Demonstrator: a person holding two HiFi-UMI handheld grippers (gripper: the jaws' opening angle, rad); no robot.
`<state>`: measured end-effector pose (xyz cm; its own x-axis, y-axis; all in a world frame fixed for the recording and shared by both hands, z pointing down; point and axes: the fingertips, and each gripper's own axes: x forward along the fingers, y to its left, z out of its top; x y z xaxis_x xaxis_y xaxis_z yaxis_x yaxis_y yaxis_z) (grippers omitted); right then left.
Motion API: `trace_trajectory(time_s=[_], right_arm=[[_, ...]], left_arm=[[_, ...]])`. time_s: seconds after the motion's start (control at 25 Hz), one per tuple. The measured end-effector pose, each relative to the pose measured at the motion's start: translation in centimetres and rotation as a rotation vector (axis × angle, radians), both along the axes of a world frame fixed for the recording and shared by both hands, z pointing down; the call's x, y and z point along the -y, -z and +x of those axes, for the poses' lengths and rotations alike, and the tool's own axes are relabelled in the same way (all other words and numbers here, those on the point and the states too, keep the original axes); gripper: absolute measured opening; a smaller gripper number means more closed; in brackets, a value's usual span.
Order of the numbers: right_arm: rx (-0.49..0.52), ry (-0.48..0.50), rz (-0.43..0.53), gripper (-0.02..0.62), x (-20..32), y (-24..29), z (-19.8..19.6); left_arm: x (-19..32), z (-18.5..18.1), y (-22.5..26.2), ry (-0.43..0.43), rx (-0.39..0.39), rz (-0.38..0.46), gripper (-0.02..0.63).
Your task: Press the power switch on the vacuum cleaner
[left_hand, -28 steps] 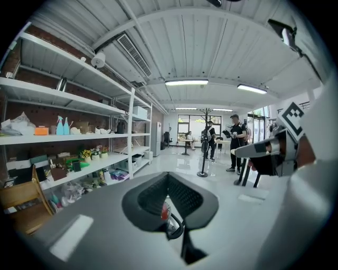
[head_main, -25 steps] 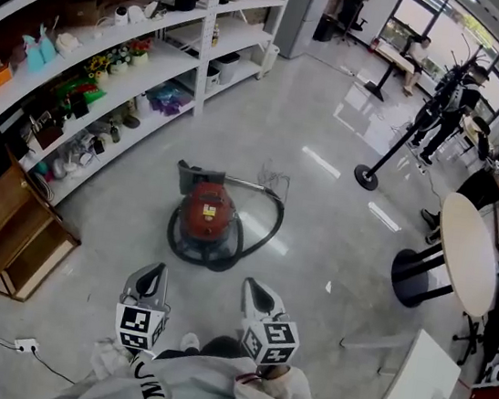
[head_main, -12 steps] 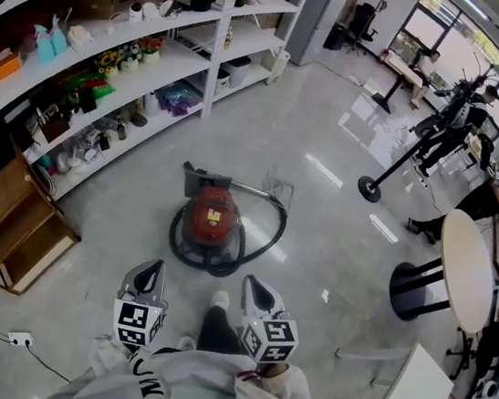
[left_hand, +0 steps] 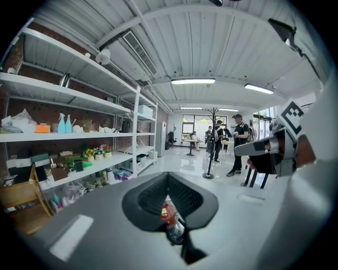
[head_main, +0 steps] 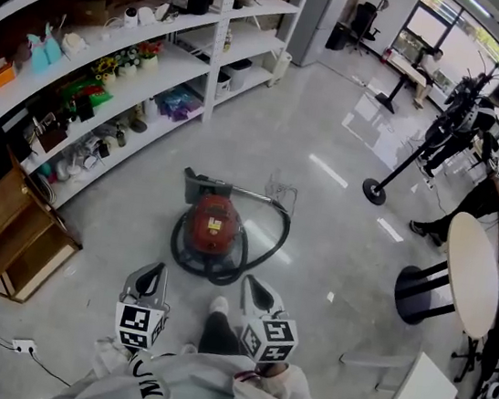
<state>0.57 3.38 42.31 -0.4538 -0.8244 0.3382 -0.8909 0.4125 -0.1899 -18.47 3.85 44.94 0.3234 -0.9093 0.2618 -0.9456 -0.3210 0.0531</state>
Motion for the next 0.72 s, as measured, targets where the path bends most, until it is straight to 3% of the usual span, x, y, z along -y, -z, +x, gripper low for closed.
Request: trace_trajectory(time_s=[0.72], right_arm=[[0.016, 0.036, -0.054, 0.0, 8.3, -0.8, 1.8]], left_arm=[[8.3, 2.7, -0.4, 0.013, 0.011, -0.046, 0.0]])
